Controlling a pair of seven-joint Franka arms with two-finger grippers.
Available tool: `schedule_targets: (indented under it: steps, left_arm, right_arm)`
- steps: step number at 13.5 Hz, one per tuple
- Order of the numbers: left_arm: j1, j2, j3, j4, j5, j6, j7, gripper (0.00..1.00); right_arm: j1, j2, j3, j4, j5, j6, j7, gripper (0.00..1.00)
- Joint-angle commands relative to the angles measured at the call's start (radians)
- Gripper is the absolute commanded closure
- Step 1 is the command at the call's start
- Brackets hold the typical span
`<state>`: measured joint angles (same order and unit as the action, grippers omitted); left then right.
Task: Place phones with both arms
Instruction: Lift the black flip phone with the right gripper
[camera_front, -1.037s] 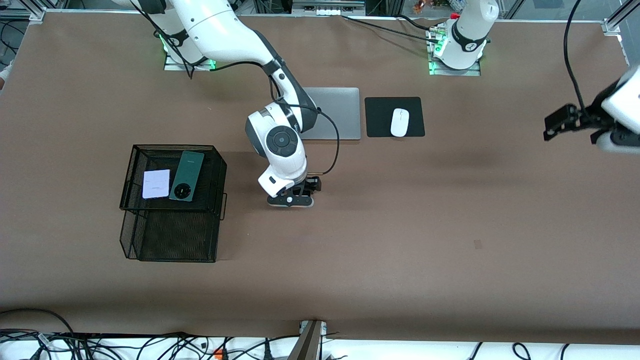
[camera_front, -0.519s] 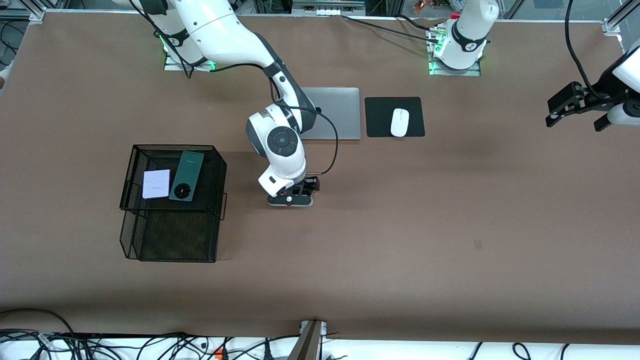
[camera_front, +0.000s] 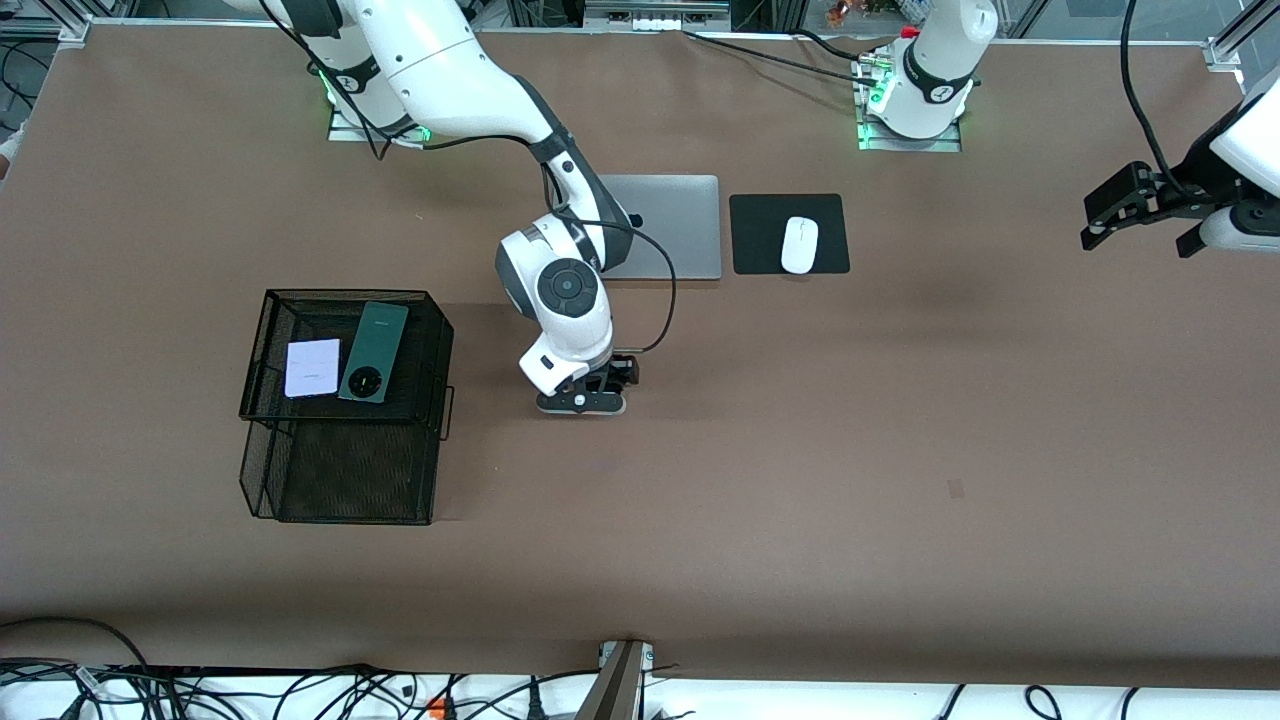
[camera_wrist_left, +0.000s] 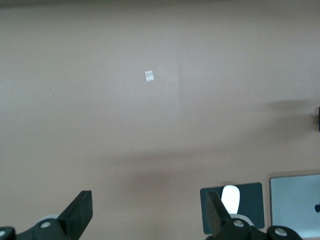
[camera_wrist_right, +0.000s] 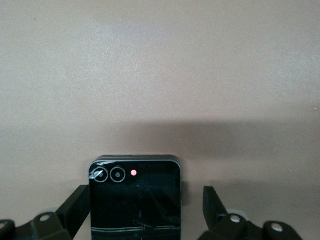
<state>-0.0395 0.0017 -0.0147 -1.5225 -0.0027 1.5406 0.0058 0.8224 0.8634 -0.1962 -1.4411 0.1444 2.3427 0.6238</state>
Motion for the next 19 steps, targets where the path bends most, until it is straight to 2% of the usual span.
schedule_targets:
  steps: [1,5,7,8,9,19]
  left_arm:
    - [0.0,-0.015,-0.001,0.004,-0.01,-0.033,-0.006,0.0]
    - [0.0,-0.015,-0.001,0.007,-0.01,-0.034,-0.003,0.0]
    - [0.0,-0.014,-0.001,0.007,-0.006,-0.034,-0.003,0.0]
    - [0.0,-0.014,-0.001,0.007,-0.005,-0.034,-0.003,0.0]
    - [0.0,-0.014,-0.001,0.007,-0.005,-0.034,-0.003,0.0]
    - [0.0,-0.011,-0.002,0.019,0.0,-0.034,-0.004,0.0]
  right_arm:
    - [0.008,0.006,-0.002,-0.007,0.004,0.03,0.014,0.01]
    - [0.009,0.02,-0.002,-0.007,0.004,0.038,0.014,0.02]
    - [0.009,0.02,-0.002,-0.007,0.004,0.038,0.014,0.2]
    - [0.009,0.02,-0.002,-0.007,0.003,0.038,0.014,0.33]
    - [0.008,0.022,-0.002,-0.007,0.004,0.038,0.014,0.36]
    - [0.006,0.016,-0.002,-0.002,0.012,0.055,0.019,0.33]
